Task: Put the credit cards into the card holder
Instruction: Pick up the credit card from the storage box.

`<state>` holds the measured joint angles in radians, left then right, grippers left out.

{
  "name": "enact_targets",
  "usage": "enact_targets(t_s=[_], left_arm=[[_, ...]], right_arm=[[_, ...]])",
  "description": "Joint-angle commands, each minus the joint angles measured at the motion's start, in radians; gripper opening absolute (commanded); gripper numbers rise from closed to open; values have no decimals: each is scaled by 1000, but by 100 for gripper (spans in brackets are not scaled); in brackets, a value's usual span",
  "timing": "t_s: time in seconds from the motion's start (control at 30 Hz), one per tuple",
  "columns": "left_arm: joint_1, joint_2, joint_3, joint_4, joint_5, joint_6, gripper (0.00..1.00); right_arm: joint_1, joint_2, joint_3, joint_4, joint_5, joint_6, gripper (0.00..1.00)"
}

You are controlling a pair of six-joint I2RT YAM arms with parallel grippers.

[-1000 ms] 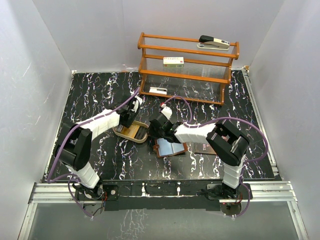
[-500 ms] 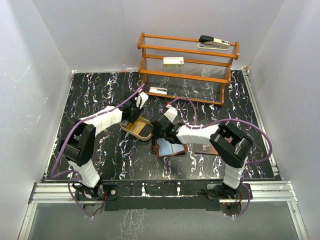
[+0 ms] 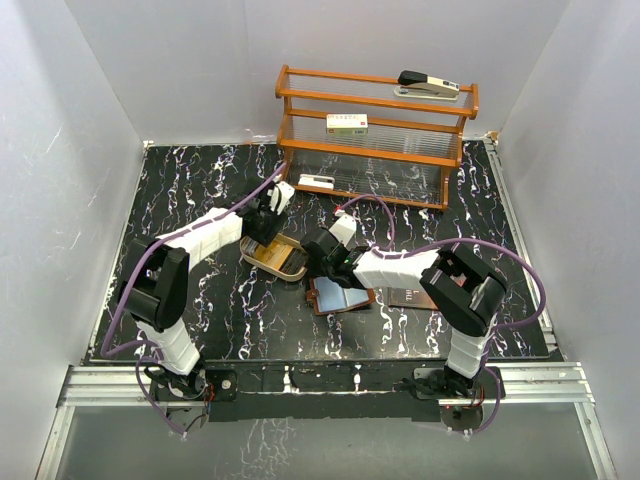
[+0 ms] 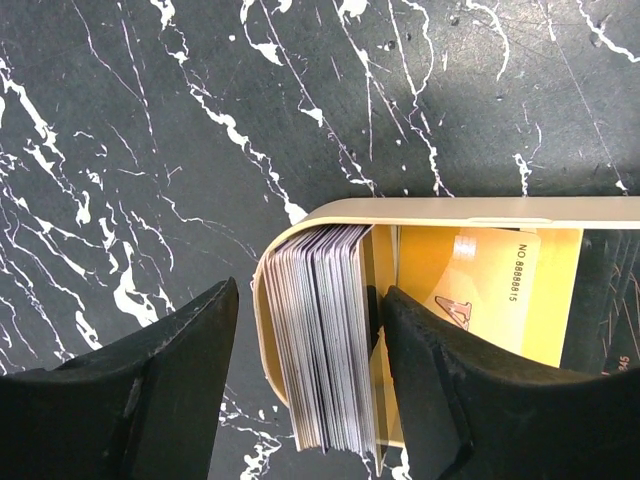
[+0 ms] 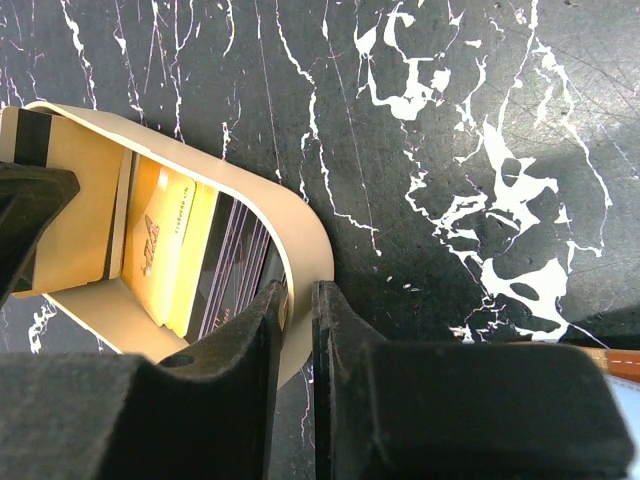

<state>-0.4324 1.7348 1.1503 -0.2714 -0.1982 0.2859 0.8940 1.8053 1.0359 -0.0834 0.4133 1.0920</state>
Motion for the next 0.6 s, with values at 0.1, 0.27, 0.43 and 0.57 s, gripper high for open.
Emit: enact_targets(t_s=[0.1,0.27,0.43,0.57], left_arm=[[26,-21,71,-50,-60,-7,61],[26,-40,74,-48,-37,-28,57],[25,-20,55,-75,-14,-36,40],[22,-17,53,-93,-29,-39,37]], right_arm=[[-7,-22,-11,-113,44,-41,10],[-6,-19,-7,-111,40,-44,10],[-6,-18,-10,-107,36,-41,10],[-7,-15,-7,-108,36,-46,10]])
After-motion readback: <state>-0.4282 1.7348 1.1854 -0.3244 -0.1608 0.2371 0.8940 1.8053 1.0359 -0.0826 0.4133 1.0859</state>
